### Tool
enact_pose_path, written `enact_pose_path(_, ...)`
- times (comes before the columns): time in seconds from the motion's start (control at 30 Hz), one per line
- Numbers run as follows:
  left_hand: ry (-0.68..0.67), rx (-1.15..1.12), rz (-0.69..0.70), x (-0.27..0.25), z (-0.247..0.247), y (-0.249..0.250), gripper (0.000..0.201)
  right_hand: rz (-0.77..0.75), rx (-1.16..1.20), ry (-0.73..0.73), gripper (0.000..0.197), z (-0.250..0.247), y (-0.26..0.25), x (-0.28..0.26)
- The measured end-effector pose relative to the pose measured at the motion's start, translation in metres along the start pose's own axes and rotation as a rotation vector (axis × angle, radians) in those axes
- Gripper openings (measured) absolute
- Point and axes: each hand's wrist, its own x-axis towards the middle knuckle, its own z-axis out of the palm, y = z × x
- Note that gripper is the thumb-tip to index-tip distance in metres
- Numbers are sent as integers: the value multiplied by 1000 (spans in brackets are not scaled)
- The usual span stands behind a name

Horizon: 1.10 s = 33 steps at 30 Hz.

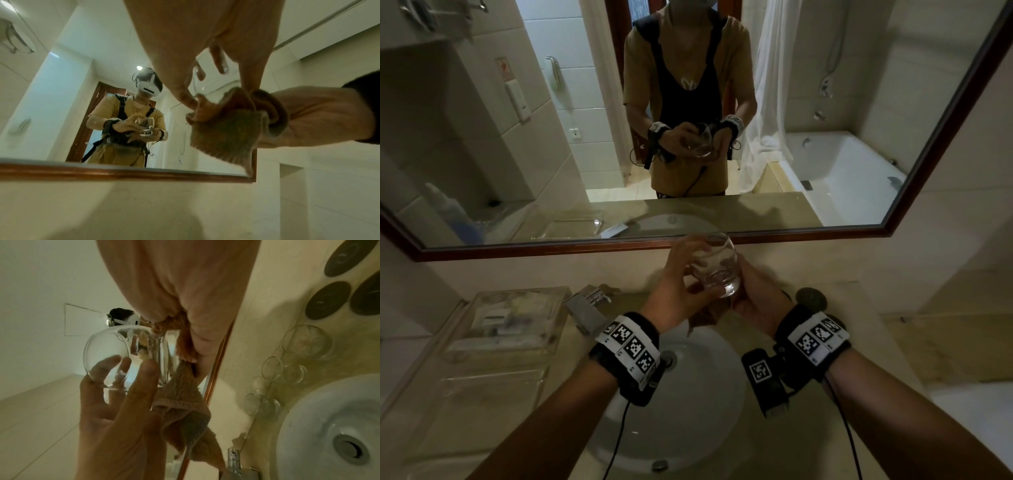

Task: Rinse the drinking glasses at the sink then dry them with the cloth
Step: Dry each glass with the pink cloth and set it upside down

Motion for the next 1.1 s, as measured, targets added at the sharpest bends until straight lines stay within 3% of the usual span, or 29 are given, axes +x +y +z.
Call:
enact_pose_path(0.1, 86, -156, -119, 2, 2, -5, 106, -29, -19, -22, 53, -1, -2, -6)
enact_pose_path(0.17, 109, -167, -141, 5, 4, -11, 119, -39, -10, -37, 53, 0, -3, -8)
enact_pose_path(0.23, 73, -196, -178, 7, 5, -15, 110, -43, -6, -49, 52, -1, -4, -10)
enact_pose_path(0.33, 15, -153, -250, 12, 8, -18, 73, -58, -28, -55, 49, 0, -3, -10)
enact_pose_path(0.47, 30, -100, -203, 17, 10, -25, 51, -49, -152, -24, 40, -5, -6, -10)
enact_pose_path(0.57, 34, -87, -144, 19, 7, -36, 58, -56, -245, 19, 37, -14, -11, -14)
enact_pose_path(0.67, -2, 86, -135, 20, 7, -54, 67, -141, -361, 102, 29, -28, -17, -24)
enact_pose_path(0.8, -149, 301, -173, 26, 18, -70, 69, -299, -818, 280, 17, -61, -29, -37)
enact_pose_path(0.9, -314, 397, -171, 35, 38, -74, 67, -240, -1118, 323, 17, -78, -39, -52)
enact_pose_path(1.1, -609, 431, -65, 55, 87, -74, 68, -86, -1437, 477, 26, -119, -51, -65)
